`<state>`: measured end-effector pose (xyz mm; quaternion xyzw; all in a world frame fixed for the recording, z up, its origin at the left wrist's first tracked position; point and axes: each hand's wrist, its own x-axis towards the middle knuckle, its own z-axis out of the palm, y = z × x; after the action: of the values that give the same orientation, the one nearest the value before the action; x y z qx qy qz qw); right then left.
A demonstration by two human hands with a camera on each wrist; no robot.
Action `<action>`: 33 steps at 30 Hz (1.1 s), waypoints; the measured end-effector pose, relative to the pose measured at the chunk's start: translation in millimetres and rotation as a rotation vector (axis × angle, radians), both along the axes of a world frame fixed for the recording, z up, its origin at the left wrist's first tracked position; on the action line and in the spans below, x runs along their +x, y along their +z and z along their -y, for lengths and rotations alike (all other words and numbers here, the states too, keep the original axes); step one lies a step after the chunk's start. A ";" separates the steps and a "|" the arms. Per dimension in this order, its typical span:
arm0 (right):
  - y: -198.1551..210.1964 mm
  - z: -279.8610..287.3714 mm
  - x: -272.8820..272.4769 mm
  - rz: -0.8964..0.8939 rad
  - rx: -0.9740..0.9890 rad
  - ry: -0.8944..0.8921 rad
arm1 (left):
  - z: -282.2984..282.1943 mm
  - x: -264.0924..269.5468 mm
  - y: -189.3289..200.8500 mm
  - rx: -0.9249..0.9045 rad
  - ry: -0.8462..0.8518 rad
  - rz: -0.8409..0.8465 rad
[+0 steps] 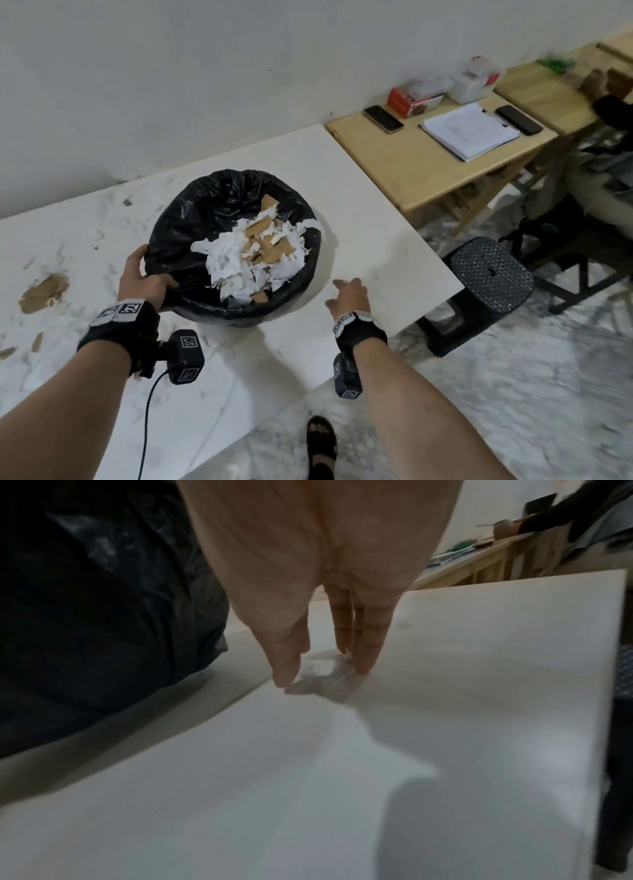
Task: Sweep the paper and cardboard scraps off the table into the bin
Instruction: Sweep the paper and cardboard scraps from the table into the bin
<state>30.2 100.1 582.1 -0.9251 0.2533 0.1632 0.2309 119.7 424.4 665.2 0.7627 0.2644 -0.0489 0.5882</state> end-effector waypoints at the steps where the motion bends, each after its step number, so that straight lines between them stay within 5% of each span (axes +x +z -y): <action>1: -0.8 -3.7 2.9 0.004 -0.046 0.041 | -0.5 1.0 0.5 -0.002 0.006 0.006; 6: -5.0 -13.8 9.8 0.009 -0.105 0.165 | -4.8 -0.5 0.4 -0.007 0.019 0.017; 13: 9.2 -8.6 12.0 0.066 0.106 -0.043 | -15.9 -11.4 7.9 -0.022 0.029 0.003; 19: 105.1 -36.9 27.0 0.459 0.520 -0.208 | -46.4 -25.4 22.5 -0.009 0.068 0.003; 24: 183.5 -101.8 45.5 0.567 0.624 -0.030 | -85.9 -46.9 35.9 -0.002 0.125 0.014; 29: 187.0 -175.7 43.0 0.447 0.671 0.169 | -130.4 -70.1 47.8 -0.001 0.164 0.024; 33: 186.9 -205.3 44.0 0.508 0.699 0.163 | -169.5 -87.2 49.6 0.010 0.201 0.024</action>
<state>74.2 305.4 769.0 -0.8192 0.0440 0.0239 0.5714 32.5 593.9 714.8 0.7359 0.3326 0.0209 0.5894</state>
